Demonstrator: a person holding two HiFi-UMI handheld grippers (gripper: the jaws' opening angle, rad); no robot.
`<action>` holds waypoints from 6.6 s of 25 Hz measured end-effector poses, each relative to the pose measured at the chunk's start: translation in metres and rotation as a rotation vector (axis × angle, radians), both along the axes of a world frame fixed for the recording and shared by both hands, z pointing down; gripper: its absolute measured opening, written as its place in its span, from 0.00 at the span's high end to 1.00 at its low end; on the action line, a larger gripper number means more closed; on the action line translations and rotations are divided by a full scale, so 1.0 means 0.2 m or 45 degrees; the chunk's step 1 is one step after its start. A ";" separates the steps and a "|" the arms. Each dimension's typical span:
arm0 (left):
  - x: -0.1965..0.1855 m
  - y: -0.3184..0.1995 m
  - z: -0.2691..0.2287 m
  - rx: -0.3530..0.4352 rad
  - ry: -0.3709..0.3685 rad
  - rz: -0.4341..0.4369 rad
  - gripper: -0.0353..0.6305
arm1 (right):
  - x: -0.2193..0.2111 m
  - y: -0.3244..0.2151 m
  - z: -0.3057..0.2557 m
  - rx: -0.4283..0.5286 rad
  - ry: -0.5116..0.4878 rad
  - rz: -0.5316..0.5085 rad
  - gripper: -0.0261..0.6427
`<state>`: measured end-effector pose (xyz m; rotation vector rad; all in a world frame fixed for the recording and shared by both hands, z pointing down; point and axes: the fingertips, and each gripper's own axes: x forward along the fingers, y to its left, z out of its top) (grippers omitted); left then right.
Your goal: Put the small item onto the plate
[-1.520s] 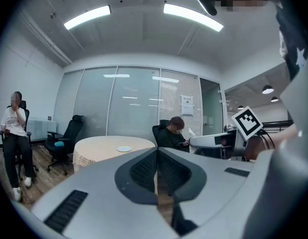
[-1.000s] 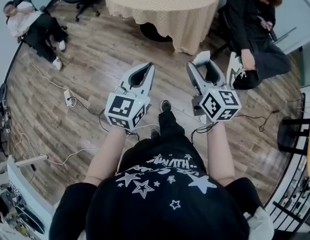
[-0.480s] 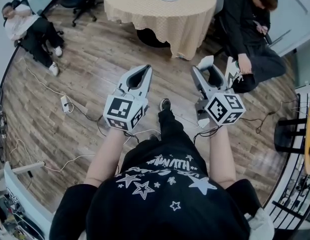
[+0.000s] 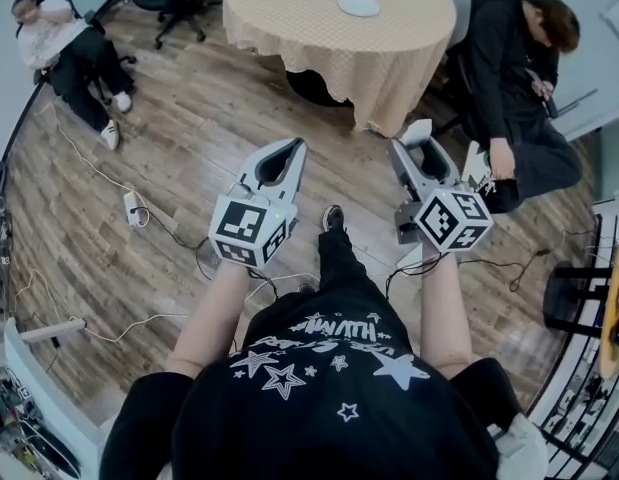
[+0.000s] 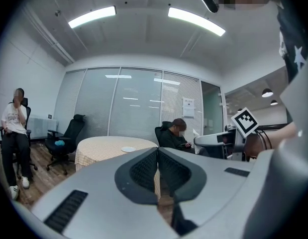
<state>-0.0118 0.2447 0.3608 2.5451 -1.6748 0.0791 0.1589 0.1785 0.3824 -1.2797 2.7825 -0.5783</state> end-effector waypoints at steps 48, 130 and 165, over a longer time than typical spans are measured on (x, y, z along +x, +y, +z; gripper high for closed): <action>-0.26 -1.85 0.25 -0.191 0.003 -0.033 0.94 | -0.35 -1.84 0.34 -0.240 -0.037 -0.123 0.50; -0.58 -3.56 0.82 -0.578 0.012 0.340 0.94 | -0.83 -3.31 1.16 -0.648 0.836 -0.003 0.50; -0.79 -2.98 0.67 -0.450 0.040 0.443 0.93 | -0.83 -2.74 0.78 -0.460 0.637 0.250 0.87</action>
